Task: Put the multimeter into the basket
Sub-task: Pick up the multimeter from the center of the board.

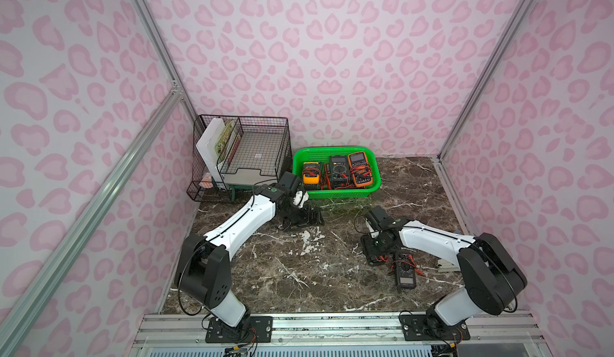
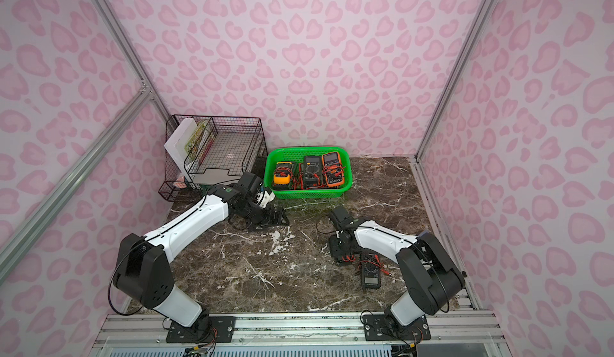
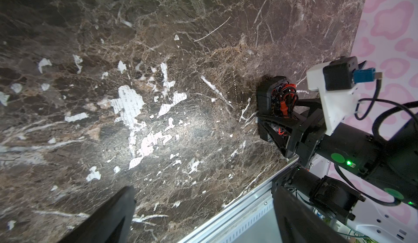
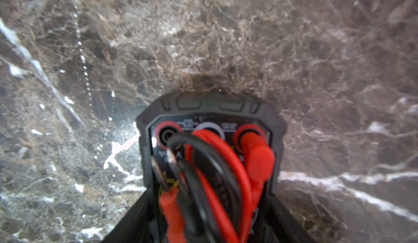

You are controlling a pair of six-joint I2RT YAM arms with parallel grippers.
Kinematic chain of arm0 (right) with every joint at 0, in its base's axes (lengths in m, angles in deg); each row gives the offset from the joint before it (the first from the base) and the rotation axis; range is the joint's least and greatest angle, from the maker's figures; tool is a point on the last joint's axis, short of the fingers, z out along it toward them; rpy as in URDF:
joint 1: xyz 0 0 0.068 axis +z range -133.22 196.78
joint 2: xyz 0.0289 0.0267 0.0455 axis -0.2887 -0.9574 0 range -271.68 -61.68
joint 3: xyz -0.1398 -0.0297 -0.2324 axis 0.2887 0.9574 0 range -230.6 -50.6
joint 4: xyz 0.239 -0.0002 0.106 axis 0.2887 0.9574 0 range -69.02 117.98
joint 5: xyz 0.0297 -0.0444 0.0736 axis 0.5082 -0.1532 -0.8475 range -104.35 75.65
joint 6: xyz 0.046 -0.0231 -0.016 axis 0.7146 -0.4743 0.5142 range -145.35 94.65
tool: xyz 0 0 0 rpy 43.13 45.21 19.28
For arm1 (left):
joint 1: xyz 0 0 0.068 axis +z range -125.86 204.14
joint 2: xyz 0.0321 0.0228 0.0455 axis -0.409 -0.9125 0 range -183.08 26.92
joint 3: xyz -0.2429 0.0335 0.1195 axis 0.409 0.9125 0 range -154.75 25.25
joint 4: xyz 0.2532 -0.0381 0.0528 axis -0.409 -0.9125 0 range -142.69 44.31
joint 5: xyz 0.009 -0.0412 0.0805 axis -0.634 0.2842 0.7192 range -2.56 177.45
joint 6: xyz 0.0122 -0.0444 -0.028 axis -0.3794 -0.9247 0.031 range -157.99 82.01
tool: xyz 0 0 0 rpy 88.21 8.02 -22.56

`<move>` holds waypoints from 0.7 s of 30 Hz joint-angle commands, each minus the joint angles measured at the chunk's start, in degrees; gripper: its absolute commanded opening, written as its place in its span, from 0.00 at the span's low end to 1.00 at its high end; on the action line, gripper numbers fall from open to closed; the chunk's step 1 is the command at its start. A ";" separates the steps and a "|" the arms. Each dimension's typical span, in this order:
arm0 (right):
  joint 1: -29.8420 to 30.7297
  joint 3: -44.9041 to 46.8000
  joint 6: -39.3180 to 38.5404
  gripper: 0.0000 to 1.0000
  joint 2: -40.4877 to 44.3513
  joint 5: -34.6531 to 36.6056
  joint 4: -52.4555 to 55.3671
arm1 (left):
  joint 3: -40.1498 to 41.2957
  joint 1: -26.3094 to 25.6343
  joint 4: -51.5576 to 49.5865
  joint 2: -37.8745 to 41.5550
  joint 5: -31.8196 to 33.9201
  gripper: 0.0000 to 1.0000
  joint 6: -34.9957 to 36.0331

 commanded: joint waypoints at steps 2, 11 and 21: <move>0.13 -0.44 -0.21 0.53 0.89 -1.48 -0.71 | -0.05 0.05 -0.25 0.31 0.16 0.99 -0.31; 0.71 -5.21 0.59 0.50 2.86 -1.46 1.52 | -2.10 0.14 -0.87 1.00 2.06 0.99 -0.23; 1.34 -11.58 2.55 0.50 4.27 -1.68 3.28 | -3.68 0.48 -1.16 2.91 3.82 0.99 0.03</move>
